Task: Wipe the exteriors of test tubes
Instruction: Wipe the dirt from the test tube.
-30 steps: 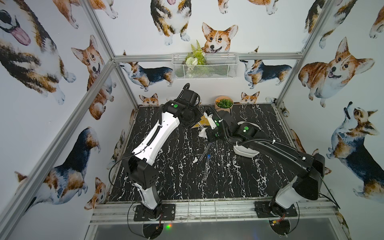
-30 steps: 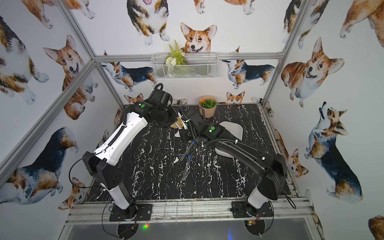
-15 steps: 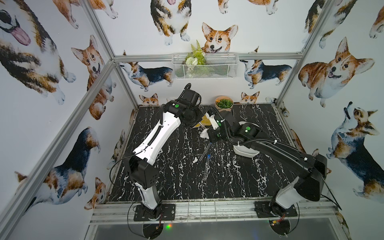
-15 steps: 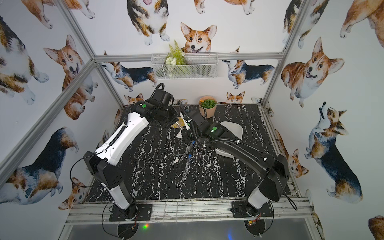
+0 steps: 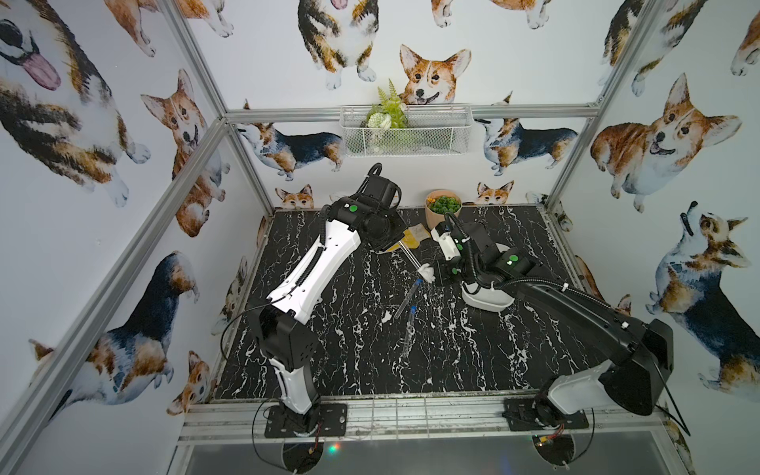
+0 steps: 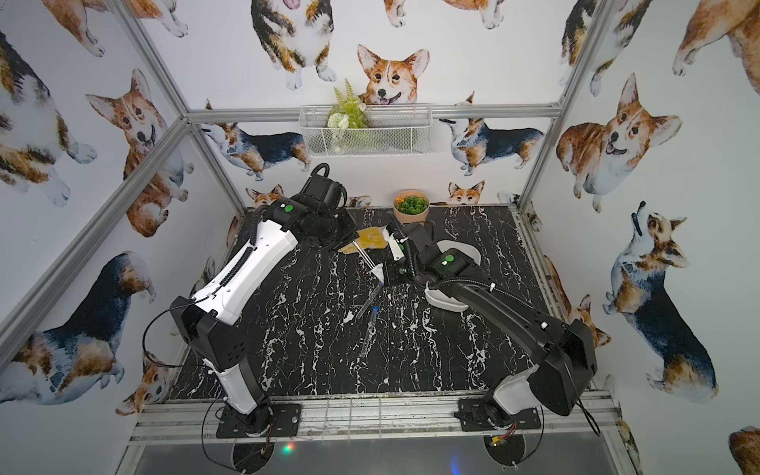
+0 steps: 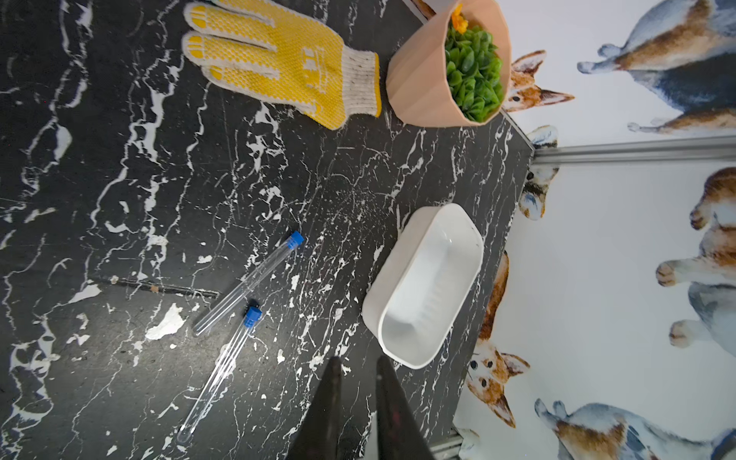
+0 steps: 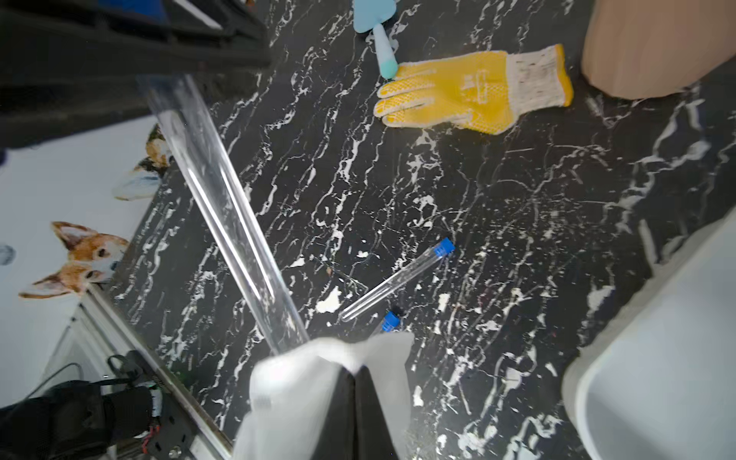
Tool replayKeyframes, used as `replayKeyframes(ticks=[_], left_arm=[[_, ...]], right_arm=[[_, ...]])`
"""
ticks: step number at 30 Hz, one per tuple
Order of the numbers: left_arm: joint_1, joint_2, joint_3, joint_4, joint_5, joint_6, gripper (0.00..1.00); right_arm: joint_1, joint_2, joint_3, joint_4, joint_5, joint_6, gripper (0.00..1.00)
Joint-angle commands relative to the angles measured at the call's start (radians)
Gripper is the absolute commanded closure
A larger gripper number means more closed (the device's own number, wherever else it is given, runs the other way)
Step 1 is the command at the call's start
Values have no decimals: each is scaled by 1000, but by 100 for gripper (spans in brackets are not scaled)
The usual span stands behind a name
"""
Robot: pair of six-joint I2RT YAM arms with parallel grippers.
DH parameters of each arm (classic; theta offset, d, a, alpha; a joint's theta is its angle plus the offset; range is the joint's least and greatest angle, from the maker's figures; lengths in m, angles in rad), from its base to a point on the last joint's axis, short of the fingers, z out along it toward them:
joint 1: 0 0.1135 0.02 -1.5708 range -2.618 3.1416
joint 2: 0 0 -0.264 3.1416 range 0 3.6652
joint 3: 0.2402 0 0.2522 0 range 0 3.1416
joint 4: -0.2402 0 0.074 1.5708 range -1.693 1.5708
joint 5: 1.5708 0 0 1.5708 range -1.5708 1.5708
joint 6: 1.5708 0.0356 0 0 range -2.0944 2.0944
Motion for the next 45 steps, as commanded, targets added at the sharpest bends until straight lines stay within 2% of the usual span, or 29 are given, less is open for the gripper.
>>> replayKeyframes(ticks=[1, 4, 8, 12, 18, 25, 34, 40, 45], left_arm=[[-8, -2, -2, 65, 75, 71, 90], [-12, -3, -11, 103, 107, 96, 90], [-20, 6, -3, 134, 135, 109, 90], [-36, 16, 12, 149, 144, 111, 90], [-63, 19, 18, 155, 138, 111, 90], [-72, 22, 22, 157, 131, 111, 90], [-82, 27, 55, 143, 75, 126, 90], [-95, 81, 138, 100, 53, 172, 90], [-124, 139, 178, 97, 34, 213, 91]], right_arm=[[-31, 36, 33, 100, -253, 56, 100], [-37, 84, 73, 138, -393, 78, 100], [-37, 132, 117, 204, -496, 142, 100], [-54, 162, 143, 273, -524, 210, 100], [-147, 165, 79, 474, -566, 383, 100], [-225, 135, 30, 511, -601, 424, 100], [-233, 97, -35, 448, -568, 422, 100], [-238, 23, -135, 216, -460, 327, 100], [-238, -12, -238, -19, -313, 221, 100]])
